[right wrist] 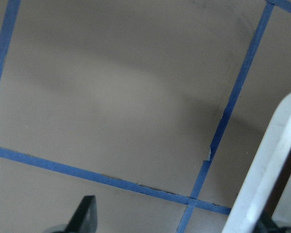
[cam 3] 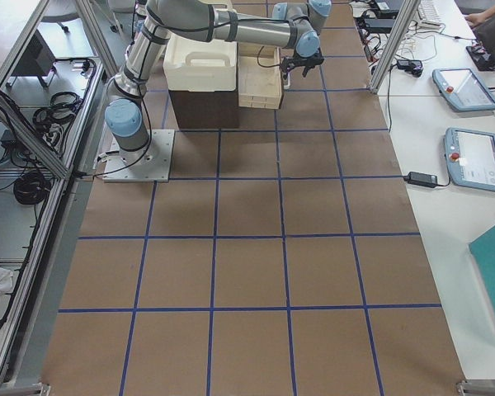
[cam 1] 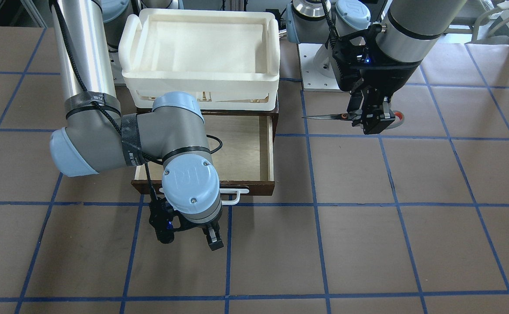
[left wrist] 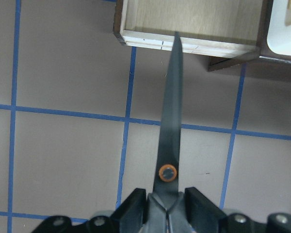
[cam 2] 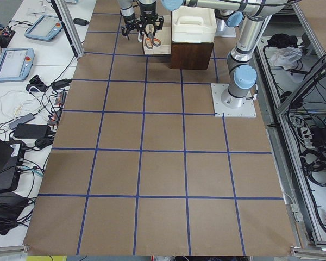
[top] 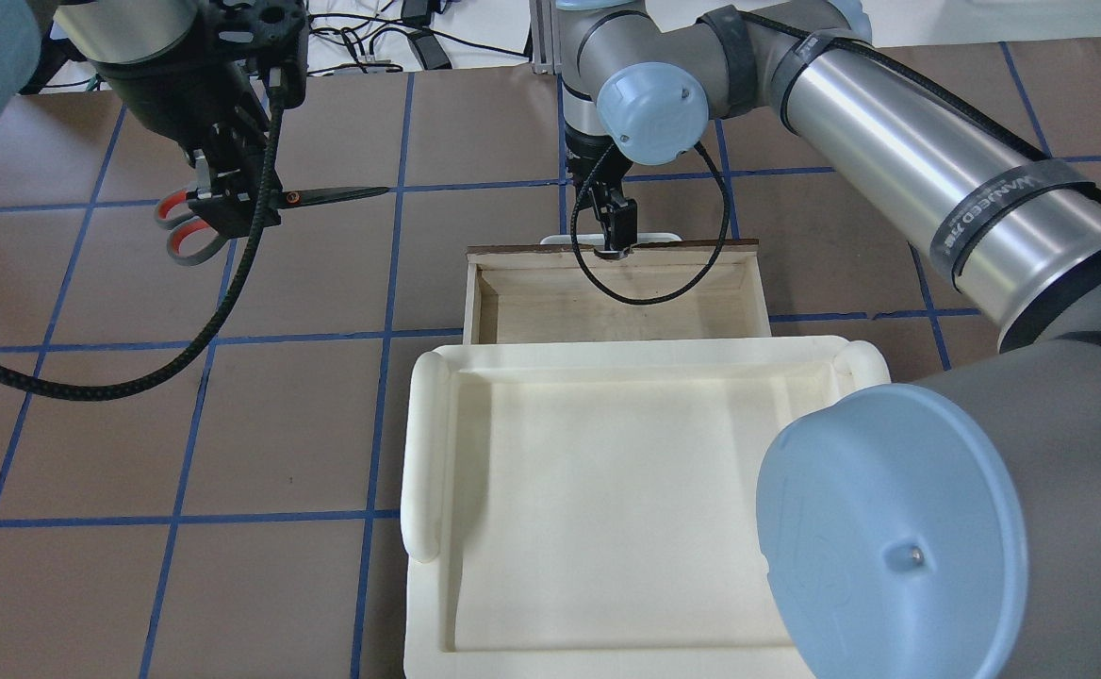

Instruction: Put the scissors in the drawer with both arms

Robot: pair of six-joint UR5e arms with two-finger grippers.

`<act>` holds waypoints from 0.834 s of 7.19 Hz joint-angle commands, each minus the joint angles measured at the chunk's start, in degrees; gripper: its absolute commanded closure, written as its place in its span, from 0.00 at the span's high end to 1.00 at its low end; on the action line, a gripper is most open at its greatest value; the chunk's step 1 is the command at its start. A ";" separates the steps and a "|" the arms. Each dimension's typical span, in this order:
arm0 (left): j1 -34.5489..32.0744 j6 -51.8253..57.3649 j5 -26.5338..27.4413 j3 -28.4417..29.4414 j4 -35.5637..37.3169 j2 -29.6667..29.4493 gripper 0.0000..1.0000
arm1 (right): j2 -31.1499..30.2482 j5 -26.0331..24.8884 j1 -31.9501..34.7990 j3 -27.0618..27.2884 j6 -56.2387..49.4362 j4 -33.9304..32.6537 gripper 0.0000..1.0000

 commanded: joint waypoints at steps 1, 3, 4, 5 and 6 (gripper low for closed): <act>0.00 -0.07 -0.09 0.00 -0.03 -0.07 0.00 | 0.49 -0.15 -0.58 -0.47 -0.47 -0.58 1.00; 0.00 -0.08 -0.09 0.00 -0.03 -0.24 0.00 | 0.32 0.55 -0.58 0.40 -0.12 -0.49 1.00; 0.00 -0.08 -0.17 -0.09 -0.03 -0.33 0.00 | -0.03 0.38 -0.58 1.28 -0.12 -0.32 1.00; 0.00 -0.16 -0.09 -1.04 0.06 -0.25 0.00 | -0.39 -0.05 -0.66 1.46 -0.12 0.03 1.00; 0.00 -0.16 0.00 -1.58 0.23 -0.25 0.00 | -1.00 -0.23 -0.67 1.55 -0.03 0.21 1.00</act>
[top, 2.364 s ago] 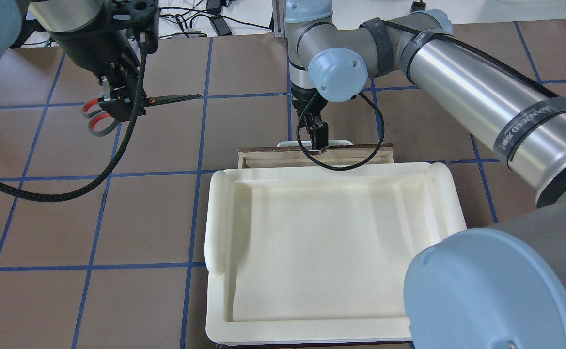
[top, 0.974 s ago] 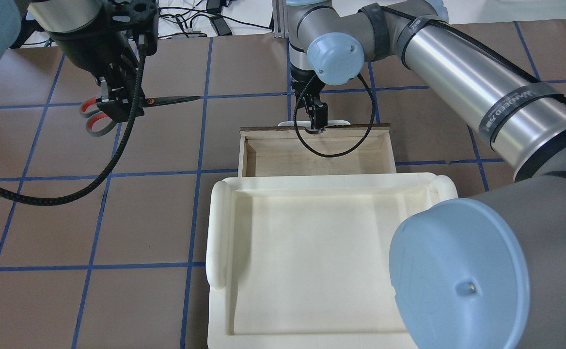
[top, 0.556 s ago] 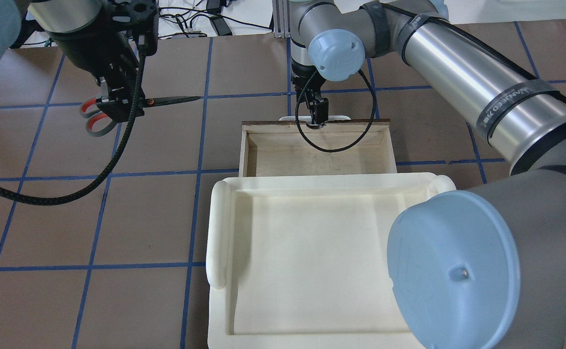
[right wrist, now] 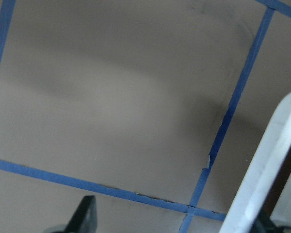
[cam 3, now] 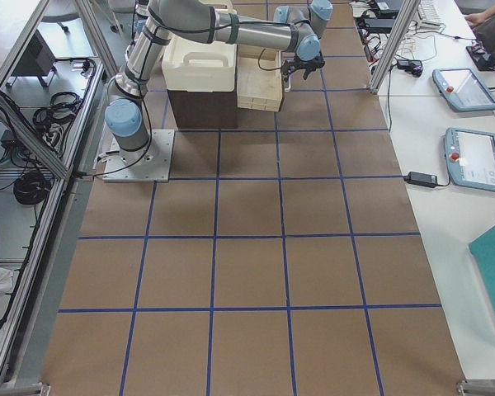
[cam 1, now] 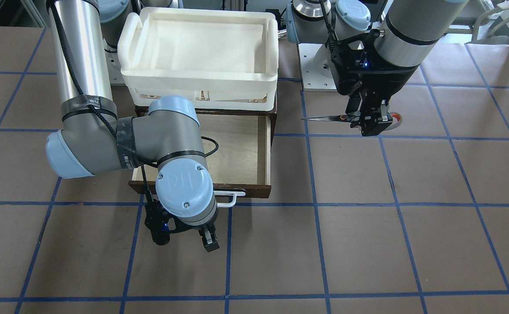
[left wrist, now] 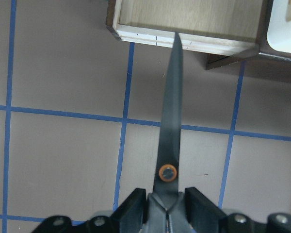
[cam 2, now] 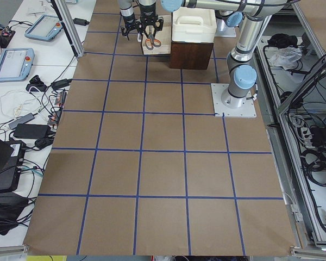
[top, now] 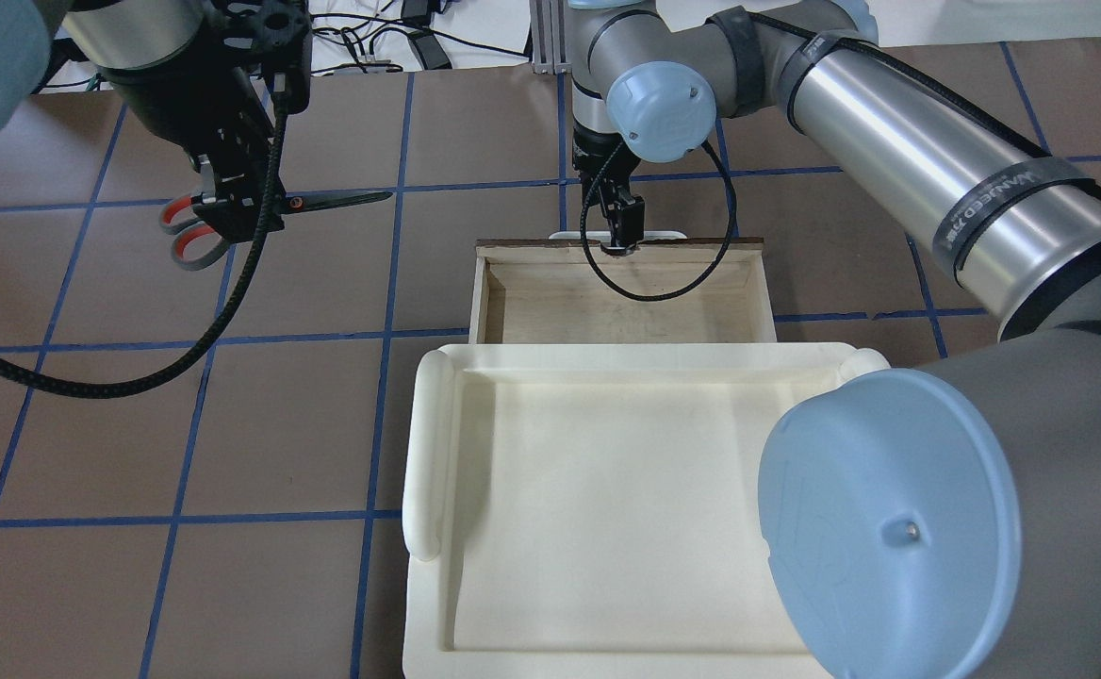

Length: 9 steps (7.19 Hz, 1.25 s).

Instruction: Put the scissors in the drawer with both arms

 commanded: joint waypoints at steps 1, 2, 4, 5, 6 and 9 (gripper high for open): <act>0.00 -0.03 0.00 -0.74 0.16 0.01 0.00 | -0.99 -0.29 -0.12 0.28 0.60 0.70 1.00; 0.00 0.06 -0.09 -0.74 0.25 -0.08 0.00 | -1.25 -0.46 -0.13 0.19 0.69 1.83 1.00; 0.00 0.06 -0.09 -0.74 0.25 -0.08 0.00 | -1.69 -0.29 -0.13 0.28 1.05 2.81 0.93; 0.00 0.14 -0.09 -0.74 0.25 -0.08 0.00 | -1.70 -0.03 -0.13 0.28 0.96 2.81 0.84; 0.00 0.14 -0.09 -0.74 0.25 -0.26 0.00 | -1.96 0.06 -0.13 0.28 1.05 2.81 0.85; -2.35 -0.38 -0.27 -0.48 1.99 -0.78 0.00 | -4.33 -0.11 -0.13 0.19 0.96 3.69 0.92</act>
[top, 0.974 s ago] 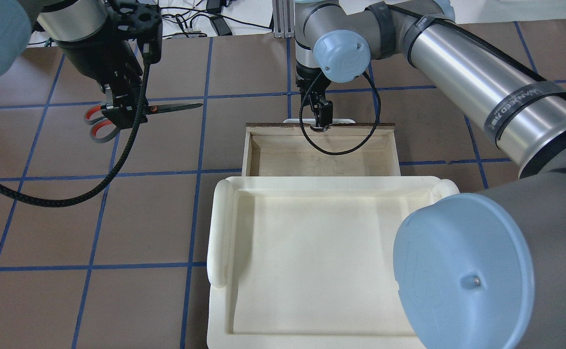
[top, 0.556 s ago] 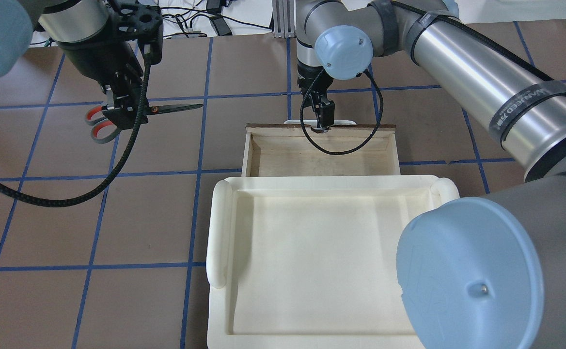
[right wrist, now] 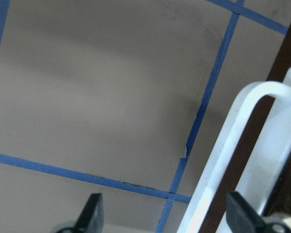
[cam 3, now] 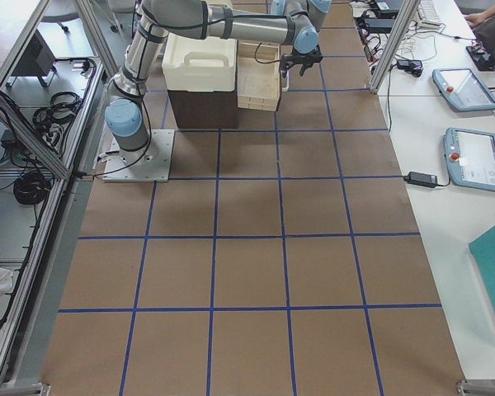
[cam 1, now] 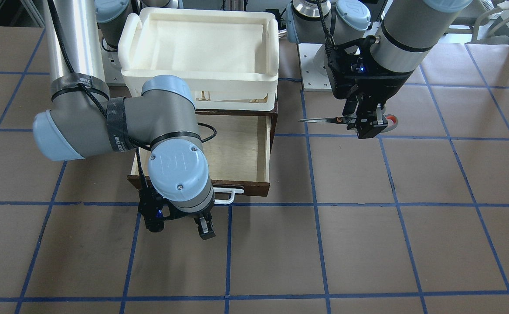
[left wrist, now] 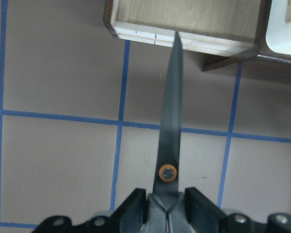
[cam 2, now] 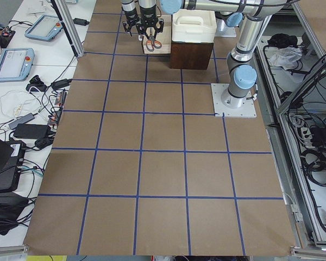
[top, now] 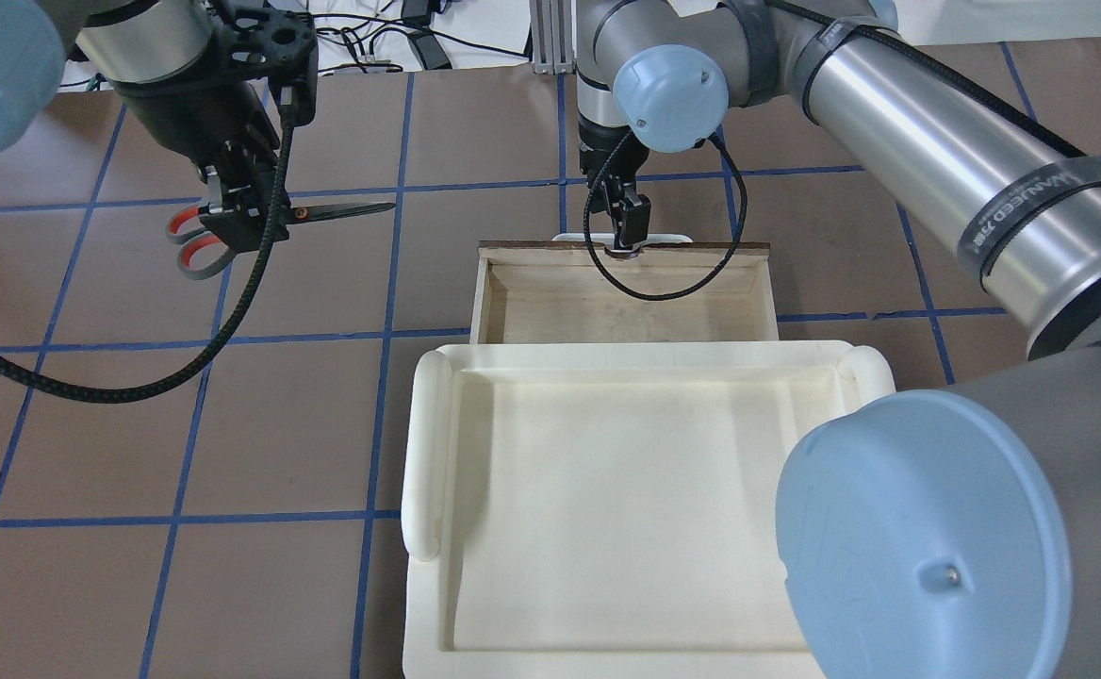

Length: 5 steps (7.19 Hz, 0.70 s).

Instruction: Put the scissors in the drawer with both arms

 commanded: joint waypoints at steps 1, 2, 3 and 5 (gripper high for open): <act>-4.36 -0.76 0.06 0.07 1.94 -1.15 0.00 | -1.05 -0.54 -0.09 -0.19 -0.15 0.43 0.92; -6.65 -1.98 0.23 0.07 2.04 -1.94 0.00 | -2.18 -0.54 -0.44 -0.36 -1.11 0.43 0.92; -8.84 -4.78 0.06 0.07 2.12 -2.82 0.00 | -3.76 -0.63 -2.01 -0.36 -3.56 2.17 0.92; -11.32 -8.12 -0.29 0.33 3.71 -4.75 0.00 | -7.45 -5.96 -5.69 -0.19 -18.72 4.02 0.95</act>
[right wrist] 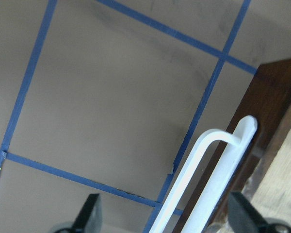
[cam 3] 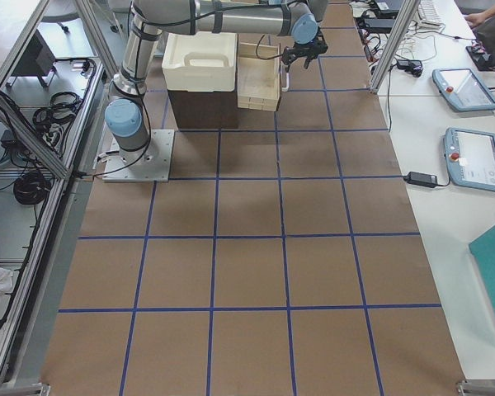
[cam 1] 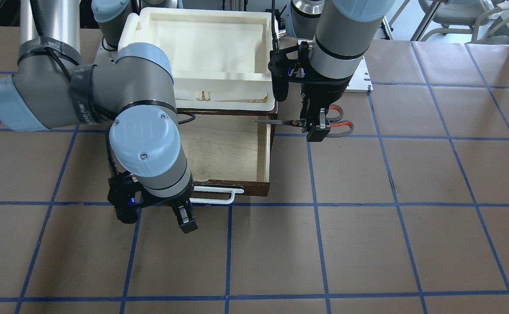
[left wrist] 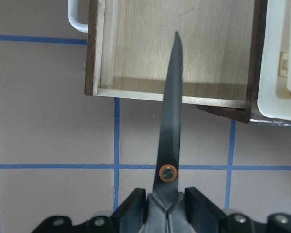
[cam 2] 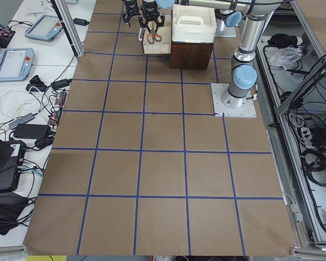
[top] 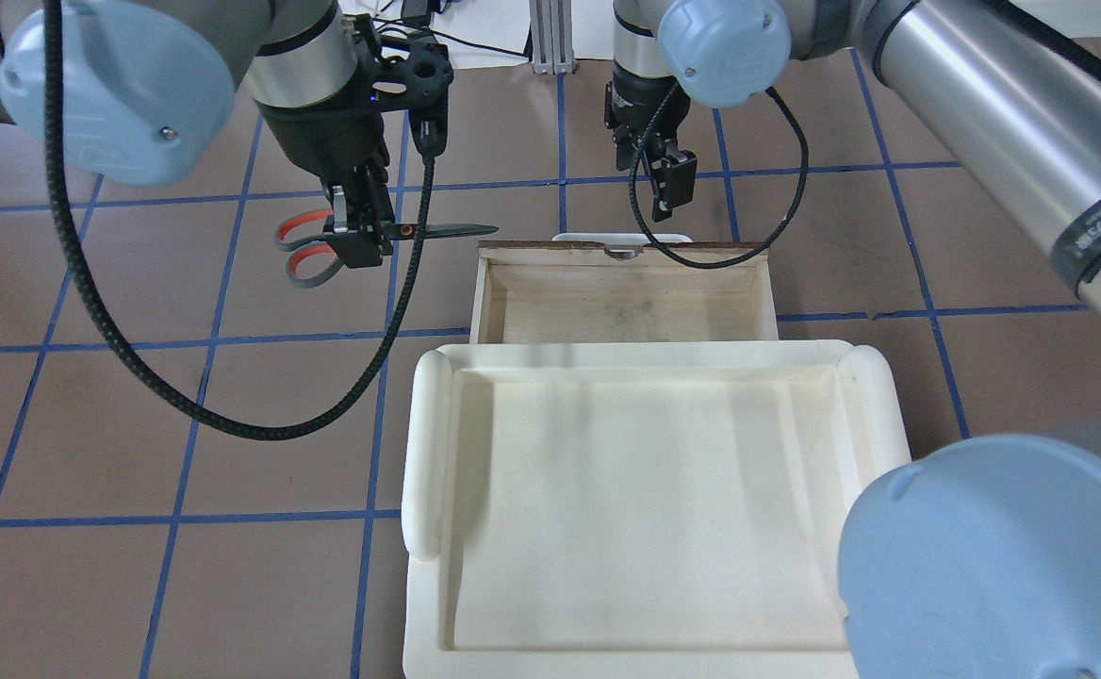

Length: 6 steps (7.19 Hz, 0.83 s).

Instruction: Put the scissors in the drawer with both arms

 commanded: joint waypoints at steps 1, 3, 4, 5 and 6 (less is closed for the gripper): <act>-4.64 -7.77 -0.36 0.44 1.28 -2.14 0.00 | -4.36 -3.23 -3.98 0.64 -16.86 1.49 0.99; -9.39 -13.41 -2.45 1.14 3.74 -6.61 0.00 | -10.77 -3.23 -6.10 3.52 -34.37 1.67 1.00; -12.90 -14.58 -2.99 2.36 4.10 -8.98 0.00 | -14.02 -2.79 -6.29 7.20 -38.70 1.06 1.00; -13.63 -14.16 -3.17 3.77 4.10 -10.75 0.00 | -15.97 -3.14 -6.29 8.98 -47.19 0.79 1.00; -14.07 -13.55 -4.48 4.22 4.10 -12.42 0.00 | -17.29 -3.40 -6.37 8.99 -56.32 0.79 1.00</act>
